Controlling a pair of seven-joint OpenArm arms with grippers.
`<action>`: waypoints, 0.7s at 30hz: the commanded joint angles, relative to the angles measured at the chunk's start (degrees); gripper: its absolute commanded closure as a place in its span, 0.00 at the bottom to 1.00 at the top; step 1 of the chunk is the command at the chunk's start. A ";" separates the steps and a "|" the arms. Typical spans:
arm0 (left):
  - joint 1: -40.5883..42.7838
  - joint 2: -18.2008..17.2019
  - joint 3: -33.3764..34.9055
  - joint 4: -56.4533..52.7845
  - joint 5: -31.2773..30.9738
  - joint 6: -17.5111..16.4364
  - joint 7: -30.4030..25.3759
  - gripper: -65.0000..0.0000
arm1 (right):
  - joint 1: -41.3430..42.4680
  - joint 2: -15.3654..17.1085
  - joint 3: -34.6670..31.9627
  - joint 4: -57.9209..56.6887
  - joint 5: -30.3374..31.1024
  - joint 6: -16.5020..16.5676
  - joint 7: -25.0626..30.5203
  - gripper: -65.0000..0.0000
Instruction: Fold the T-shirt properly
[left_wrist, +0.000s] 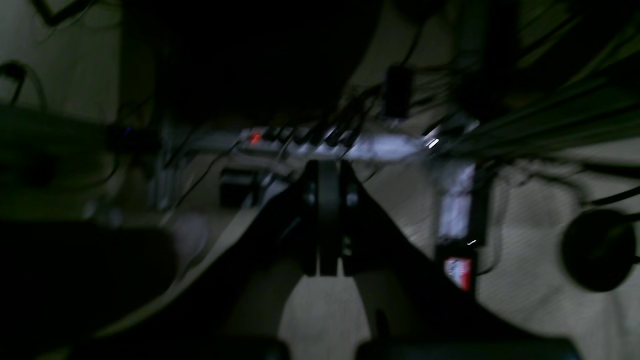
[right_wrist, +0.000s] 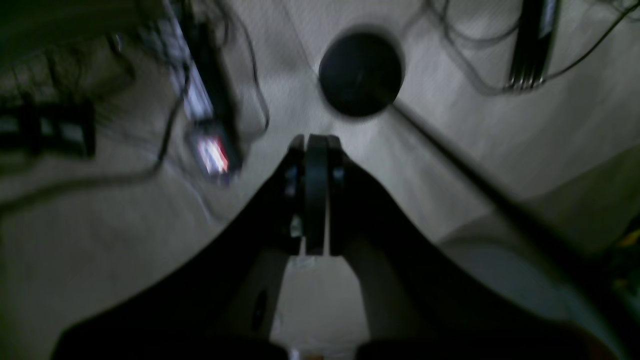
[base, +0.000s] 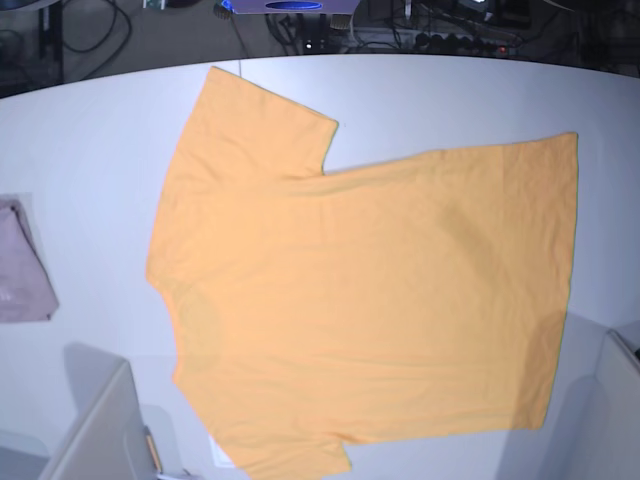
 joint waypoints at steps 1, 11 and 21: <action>2.70 -0.67 -0.12 2.39 -0.13 0.23 -1.00 1.00 | -2.08 -0.46 0.30 4.00 -0.05 -0.14 0.05 1.00; 15.53 -0.41 -10.32 27.53 -0.13 0.15 -3.99 1.00 | -7.70 -3.98 0.21 37.85 -0.05 -0.23 -11.46 1.00; 17.03 -0.76 -11.90 43.09 -7.52 0.15 -3.90 0.94 | 2.49 -2.84 0.03 41.81 19.90 -0.05 -16.56 1.00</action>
